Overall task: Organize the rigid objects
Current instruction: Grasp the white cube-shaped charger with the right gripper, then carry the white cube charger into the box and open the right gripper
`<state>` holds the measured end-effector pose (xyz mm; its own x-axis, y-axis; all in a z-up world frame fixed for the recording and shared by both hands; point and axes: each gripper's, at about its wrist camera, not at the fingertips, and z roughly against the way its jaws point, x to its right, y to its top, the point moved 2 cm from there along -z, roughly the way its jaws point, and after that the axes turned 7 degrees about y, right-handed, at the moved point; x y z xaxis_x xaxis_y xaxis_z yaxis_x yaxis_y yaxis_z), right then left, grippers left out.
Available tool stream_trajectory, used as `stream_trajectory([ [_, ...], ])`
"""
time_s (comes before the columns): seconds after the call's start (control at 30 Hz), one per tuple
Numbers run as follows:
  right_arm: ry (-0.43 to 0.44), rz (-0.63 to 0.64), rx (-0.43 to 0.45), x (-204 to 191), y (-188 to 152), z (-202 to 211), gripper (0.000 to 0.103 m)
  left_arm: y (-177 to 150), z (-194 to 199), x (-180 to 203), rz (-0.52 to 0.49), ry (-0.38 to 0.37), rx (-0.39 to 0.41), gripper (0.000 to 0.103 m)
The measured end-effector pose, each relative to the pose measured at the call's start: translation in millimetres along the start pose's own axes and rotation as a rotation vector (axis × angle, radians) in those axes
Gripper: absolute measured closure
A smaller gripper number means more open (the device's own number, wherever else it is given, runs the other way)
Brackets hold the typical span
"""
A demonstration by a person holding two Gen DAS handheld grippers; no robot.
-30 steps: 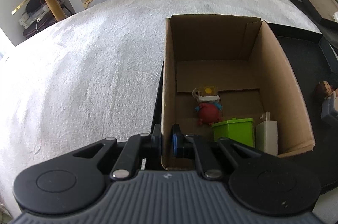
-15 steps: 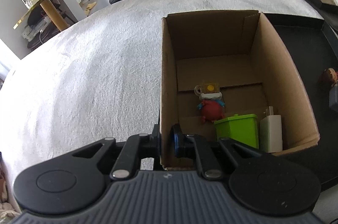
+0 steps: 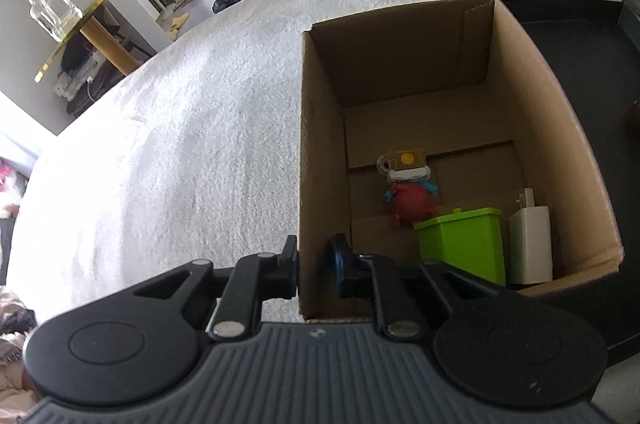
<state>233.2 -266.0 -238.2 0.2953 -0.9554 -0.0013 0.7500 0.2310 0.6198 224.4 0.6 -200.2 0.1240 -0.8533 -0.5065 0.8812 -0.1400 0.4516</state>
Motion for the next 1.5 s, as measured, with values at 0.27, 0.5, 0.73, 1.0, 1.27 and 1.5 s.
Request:
stream_trajectory([
  [0.27,-0.049,-0.12,-0.014,4,-3,-10,0.041,0,0,7,-0.015,0.044,-0.002,0.084],
  [0.5,-0.078,-0.135,-0.017,1,-6,-17,0.042,-2,-1,6,-0.012,0.041,0.012,0.084],
  [0.73,-0.09,-0.124,-0.015,-4,-5,-12,0.048,-5,-1,5,-0.007,0.038,0.029,0.084],
  [1.0,-0.096,-0.094,0.002,-8,-6,5,0.048,-8,1,5,-0.008,0.039,0.048,0.084],
  [1.27,-0.094,-0.064,0.046,-14,4,26,0.048,-11,4,3,-0.009,0.029,0.064,0.085],
  [1.5,-0.073,-0.008,0.086,-27,15,39,0.048,-13,4,0,-0.003,0.018,0.078,0.085],
])
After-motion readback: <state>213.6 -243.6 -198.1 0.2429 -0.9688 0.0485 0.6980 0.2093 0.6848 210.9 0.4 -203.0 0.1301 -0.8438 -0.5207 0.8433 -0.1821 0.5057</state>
